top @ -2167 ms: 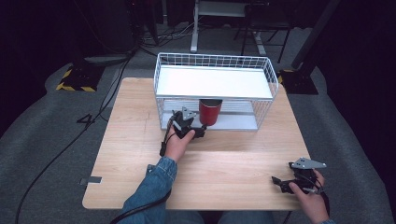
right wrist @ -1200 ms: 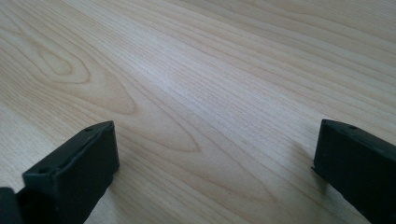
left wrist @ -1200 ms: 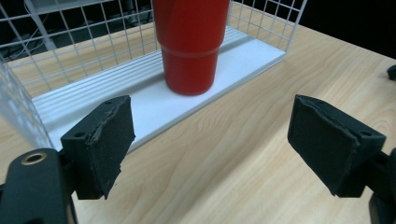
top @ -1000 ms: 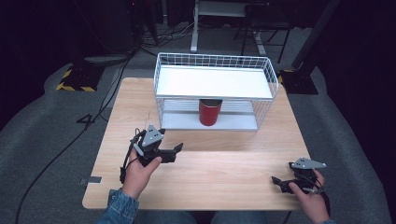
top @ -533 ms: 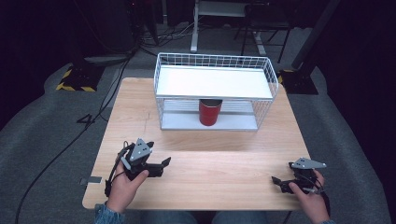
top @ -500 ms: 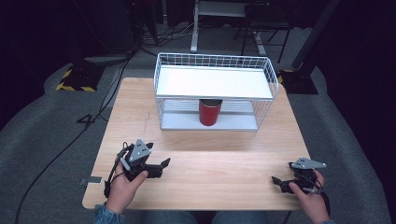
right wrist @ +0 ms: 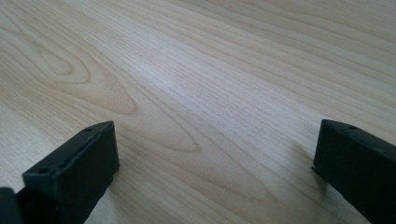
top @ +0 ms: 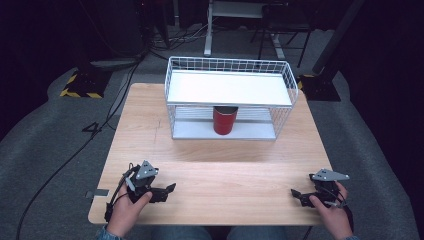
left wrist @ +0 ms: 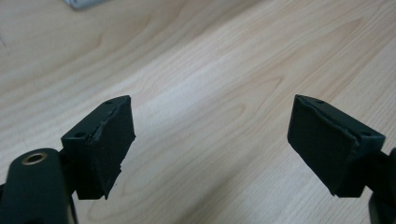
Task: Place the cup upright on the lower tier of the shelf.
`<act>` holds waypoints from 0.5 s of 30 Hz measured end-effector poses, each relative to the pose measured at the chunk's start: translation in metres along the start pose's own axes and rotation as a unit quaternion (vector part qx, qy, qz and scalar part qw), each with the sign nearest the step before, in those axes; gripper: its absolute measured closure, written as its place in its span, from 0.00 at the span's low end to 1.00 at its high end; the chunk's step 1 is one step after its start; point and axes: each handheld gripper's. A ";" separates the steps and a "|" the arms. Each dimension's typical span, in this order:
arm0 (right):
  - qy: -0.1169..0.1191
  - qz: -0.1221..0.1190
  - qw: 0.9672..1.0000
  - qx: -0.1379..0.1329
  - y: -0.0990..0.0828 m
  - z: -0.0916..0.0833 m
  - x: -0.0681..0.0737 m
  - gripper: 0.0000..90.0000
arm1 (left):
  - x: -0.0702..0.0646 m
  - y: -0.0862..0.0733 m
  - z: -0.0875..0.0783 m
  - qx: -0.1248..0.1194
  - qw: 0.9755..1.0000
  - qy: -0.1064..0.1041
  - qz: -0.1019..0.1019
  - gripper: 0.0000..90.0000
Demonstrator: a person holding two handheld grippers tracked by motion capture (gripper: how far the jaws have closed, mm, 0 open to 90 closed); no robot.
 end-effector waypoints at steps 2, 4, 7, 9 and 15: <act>0.000 0.000 1.000 0.000 0.000 0.000 0.000 0.00 | 0.002 -0.004 0.004 0.012 1.000 -0.004 -0.003 0.17; -0.001 -0.001 1.000 0.001 0.000 0.000 0.000 0.00 | 0.003 -0.007 0.007 0.021 1.000 -0.002 -0.005 0.17; -0.001 0.000 1.000 0.001 0.000 0.000 0.000 0.00 | 0.004 -0.010 0.012 0.032 0.999 -0.004 -0.011 0.17; -0.001 0.000 1.000 0.001 0.000 0.000 0.000 0.00 | 0.004 -0.011 0.015 0.034 0.999 0.007 -0.010 0.17; 0.000 0.000 1.000 0.000 0.000 0.000 0.000 0.00 | 0.005 -0.017 0.024 0.018 0.999 0.038 0.023 0.17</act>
Point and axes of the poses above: each handheld gripper's, and its own axes: z roughly forward along the jaws, y roughly out of its top, x roughly to its left, and after that the axes turned 13 degrees about y, right-handed
